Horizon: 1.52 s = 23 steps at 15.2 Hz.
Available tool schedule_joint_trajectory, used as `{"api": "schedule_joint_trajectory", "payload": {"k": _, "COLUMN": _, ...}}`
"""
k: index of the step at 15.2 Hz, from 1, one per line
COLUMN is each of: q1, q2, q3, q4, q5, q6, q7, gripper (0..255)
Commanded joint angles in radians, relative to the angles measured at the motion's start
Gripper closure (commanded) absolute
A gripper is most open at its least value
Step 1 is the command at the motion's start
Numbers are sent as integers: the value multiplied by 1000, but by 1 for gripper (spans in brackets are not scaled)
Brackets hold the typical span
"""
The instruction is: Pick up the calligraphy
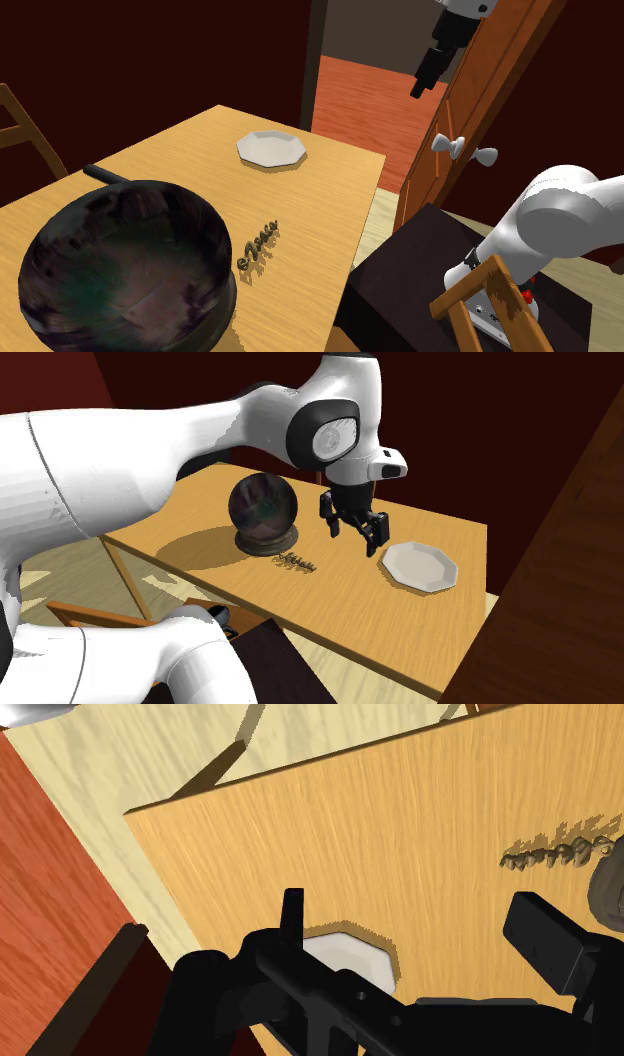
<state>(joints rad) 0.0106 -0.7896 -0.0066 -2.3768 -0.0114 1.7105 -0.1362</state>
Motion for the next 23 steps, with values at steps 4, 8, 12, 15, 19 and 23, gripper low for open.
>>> {"api": "schedule_joint_trajectory", "payload": {"k": 4, "q1": -4, "q2": -28, "q3": 70, "q4": -81, "q5": 41, "q6": 51, "q7": 128, "gripper": 0}}
{"api": "schedule_joint_trajectory", "payload": {"k": 8, "q1": -3, "q2": -36, "q3": 172, "q4": -165, "q5": 104, "q6": 125, "q7": 300, "gripper": 0}}
{"api": "schedule_joint_trajectory", "payload": {"k": 12, "q1": 0, "q2": -7, "q3": 282, "q4": -220, "q5": 171, "q6": 209, "q7": 474, "gripper": 0}}
{"api": "schedule_joint_trajectory", "payload": {"k": 15, "q1": -2, "q2": 42, "q3": 370, "q4": -240, "q5": 218, "q6": 280, "q7": 606, "gripper": 0}}
{"api": "schedule_joint_trajectory", "payload": {"k": 19, "q1": -19, "q2": 141, "q3": 493, "q4": -238, "q5": 264, "q6": 382, "q7": 786, "gripper": 0}}
{"api": "schedule_joint_trajectory", "payload": {"k": 23, "q1": -64, "q2": 275, "q3": 624, "q4": -205, "q5": 276, "q6": 488, "q7": 975, "gripper": 0}}
